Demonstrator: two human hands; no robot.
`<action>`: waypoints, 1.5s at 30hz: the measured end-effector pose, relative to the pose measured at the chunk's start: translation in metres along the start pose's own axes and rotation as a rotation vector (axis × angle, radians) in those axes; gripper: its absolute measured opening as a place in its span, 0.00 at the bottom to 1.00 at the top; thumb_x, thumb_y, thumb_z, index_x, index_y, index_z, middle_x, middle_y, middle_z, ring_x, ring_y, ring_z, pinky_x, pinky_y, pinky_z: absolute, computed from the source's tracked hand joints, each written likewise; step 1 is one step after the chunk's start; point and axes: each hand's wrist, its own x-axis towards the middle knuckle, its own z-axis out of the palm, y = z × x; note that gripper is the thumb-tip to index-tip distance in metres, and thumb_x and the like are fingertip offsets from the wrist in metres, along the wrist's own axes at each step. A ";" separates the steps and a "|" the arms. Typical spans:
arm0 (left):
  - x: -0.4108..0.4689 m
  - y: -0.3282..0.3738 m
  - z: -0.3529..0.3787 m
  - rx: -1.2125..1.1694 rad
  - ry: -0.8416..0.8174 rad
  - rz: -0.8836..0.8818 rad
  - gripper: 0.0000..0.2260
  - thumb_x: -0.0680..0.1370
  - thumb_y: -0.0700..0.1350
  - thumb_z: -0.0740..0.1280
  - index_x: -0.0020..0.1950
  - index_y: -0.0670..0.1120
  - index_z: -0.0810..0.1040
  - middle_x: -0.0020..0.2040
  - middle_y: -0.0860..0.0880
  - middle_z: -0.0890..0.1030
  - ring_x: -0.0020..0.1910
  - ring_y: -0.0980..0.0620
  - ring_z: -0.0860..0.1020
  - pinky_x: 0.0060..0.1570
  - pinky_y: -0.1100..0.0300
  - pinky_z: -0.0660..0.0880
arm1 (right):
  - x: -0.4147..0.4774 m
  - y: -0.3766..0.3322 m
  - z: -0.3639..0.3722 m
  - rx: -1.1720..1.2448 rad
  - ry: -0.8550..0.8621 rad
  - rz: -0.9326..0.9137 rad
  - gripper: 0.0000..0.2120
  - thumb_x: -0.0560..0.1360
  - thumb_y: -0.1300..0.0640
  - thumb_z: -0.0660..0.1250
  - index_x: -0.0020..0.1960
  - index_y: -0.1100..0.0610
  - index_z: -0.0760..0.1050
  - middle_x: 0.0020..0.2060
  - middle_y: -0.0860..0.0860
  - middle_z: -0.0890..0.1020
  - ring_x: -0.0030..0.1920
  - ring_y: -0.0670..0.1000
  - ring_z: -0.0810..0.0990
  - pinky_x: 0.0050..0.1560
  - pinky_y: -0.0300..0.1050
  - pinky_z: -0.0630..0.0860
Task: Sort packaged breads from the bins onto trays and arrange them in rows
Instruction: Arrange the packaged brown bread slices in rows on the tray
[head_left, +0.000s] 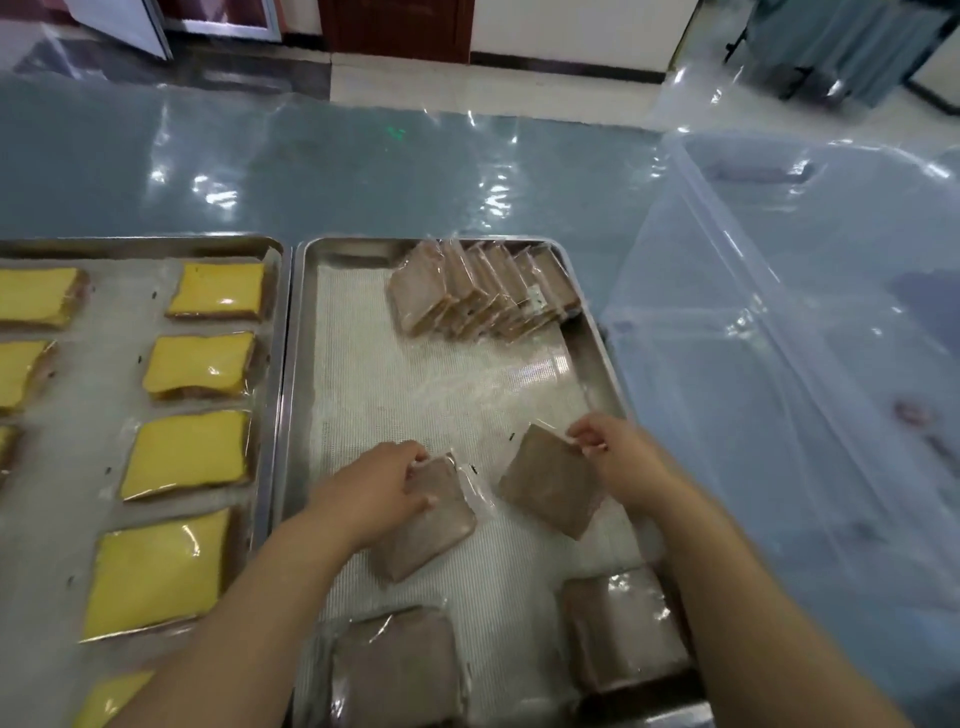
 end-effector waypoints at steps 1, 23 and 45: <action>0.000 0.002 0.004 0.115 0.027 0.007 0.23 0.74 0.55 0.67 0.67 0.54 0.68 0.63 0.52 0.72 0.59 0.51 0.71 0.60 0.51 0.71 | 0.000 0.000 0.000 -0.071 0.001 0.012 0.13 0.79 0.58 0.61 0.62 0.48 0.74 0.59 0.49 0.78 0.57 0.52 0.77 0.57 0.49 0.75; -0.038 -0.005 0.023 0.346 0.056 0.053 0.42 0.69 0.50 0.72 0.76 0.45 0.52 0.72 0.48 0.62 0.71 0.47 0.59 0.71 0.56 0.52 | -0.018 0.008 0.017 -0.443 -0.090 -0.281 0.46 0.66 0.62 0.76 0.76 0.53 0.55 0.72 0.49 0.63 0.72 0.53 0.58 0.69 0.48 0.65; -0.050 -0.005 0.013 0.235 -0.015 0.043 0.34 0.73 0.56 0.67 0.75 0.49 0.59 0.72 0.49 0.64 0.70 0.48 0.63 0.68 0.55 0.60 | -0.024 0.021 0.008 -0.438 -0.296 -0.230 0.38 0.70 0.59 0.68 0.76 0.49 0.57 0.75 0.46 0.59 0.76 0.52 0.52 0.74 0.56 0.55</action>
